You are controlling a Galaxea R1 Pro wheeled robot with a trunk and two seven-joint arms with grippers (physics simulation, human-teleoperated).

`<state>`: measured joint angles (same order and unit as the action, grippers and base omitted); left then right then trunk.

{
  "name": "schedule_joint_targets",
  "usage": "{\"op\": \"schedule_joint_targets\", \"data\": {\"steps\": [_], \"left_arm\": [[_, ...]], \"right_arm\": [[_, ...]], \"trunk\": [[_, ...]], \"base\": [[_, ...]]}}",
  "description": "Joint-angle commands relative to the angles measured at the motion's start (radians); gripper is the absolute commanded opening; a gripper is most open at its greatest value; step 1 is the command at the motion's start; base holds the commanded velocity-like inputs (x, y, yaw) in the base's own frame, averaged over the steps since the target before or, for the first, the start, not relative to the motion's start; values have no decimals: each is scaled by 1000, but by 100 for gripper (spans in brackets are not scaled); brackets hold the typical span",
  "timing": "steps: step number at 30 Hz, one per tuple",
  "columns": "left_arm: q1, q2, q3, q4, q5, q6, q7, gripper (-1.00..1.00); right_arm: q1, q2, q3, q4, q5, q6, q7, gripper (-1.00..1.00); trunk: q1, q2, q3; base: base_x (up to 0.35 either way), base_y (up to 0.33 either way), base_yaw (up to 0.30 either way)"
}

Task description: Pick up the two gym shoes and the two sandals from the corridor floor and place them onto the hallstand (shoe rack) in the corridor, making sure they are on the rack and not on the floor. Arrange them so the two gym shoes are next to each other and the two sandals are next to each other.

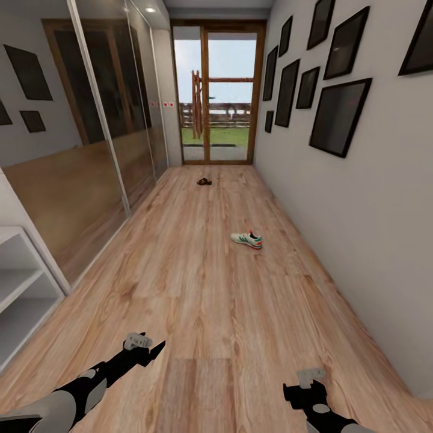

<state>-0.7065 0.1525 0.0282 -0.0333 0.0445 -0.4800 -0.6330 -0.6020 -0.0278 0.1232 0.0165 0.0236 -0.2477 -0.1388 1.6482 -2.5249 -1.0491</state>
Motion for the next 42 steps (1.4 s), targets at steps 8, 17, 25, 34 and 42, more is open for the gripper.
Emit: {"op": "schedule_joint_targets", "data": {"steps": [8, 17, 25, 34, 42], "left_arm": [[-1, -1, 2, 1, 5, 1, -6, 100], [-1, -2, 2, 1, 5, 1, 13, 100], [-1, -21, 2, 1, 5, 1, 23, 100], [-1, -22, 3, 1, 5, 1, 24, 100], [-1, -22, 2, 1, 5, 1, 24, 100]], "right_arm": [[-1, 0, 7, 2, 3, -2, -5, 100], [-1, 0, 7, 2, 3, -2, -5, 100], [-1, 1, 7, 5, 4, -1, -5, 100], [-1, 5, 7, 27, 3, 2, -5, 100], [-1, 22, 7, 35, 3, 5, -5, 100]], "trunk": [[0, 0, -1], [0, 0, -1], [0, 0, -1], [0, 0, -1], [0, 0, -1]], "base": [[350, 0, 0], [350, 0, 0], [350, 0, 0], [350, 0, 0], [350, 0, 0]]}}
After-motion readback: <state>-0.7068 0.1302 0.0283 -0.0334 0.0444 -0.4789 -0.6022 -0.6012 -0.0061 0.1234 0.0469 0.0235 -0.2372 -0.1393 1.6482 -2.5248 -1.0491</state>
